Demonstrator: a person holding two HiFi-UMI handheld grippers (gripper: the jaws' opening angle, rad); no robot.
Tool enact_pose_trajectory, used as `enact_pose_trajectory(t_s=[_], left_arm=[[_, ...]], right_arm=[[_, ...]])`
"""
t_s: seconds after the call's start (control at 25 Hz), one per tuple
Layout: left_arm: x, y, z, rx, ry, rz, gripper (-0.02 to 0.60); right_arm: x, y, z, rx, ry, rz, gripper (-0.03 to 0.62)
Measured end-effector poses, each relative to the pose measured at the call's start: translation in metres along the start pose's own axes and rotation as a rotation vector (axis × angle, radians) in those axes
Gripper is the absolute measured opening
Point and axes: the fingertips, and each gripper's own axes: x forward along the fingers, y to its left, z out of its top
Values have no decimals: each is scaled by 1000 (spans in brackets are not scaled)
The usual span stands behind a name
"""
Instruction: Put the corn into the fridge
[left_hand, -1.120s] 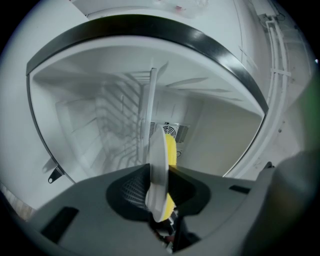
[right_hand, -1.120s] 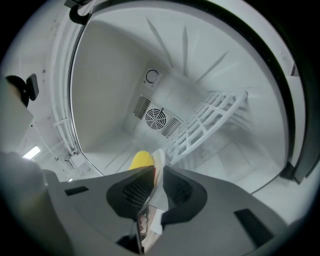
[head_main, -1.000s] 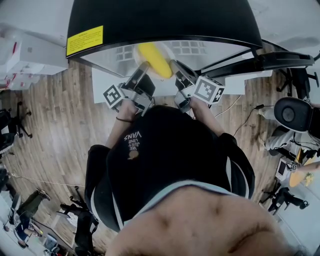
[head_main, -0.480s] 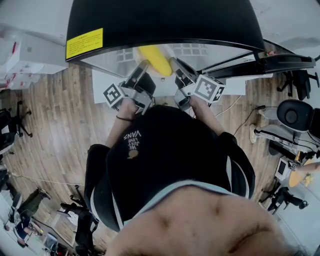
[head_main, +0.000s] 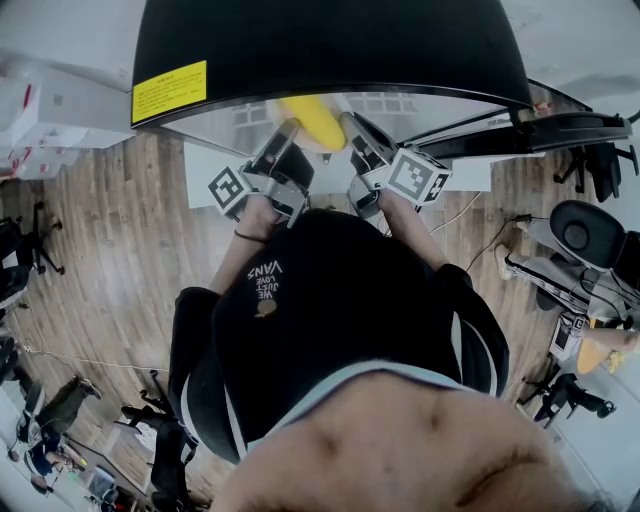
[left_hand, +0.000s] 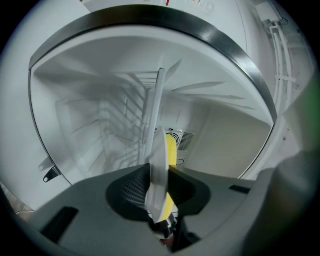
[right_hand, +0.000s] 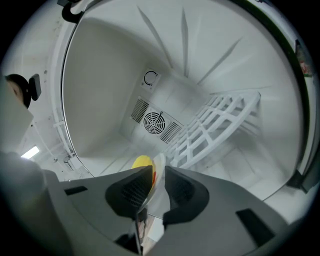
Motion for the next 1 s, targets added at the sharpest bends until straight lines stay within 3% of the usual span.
enact_pose_trajectory(t_s=[0.68, 1.0], left_arm=[[1, 5, 6, -66, -100, 30, 77], [1, 5, 7, -75, -143, 38, 77]], right_arm=[[-3, -2, 2, 16, -20, 15, 98], [-21, 7, 13, -130, -75, 18, 146]])
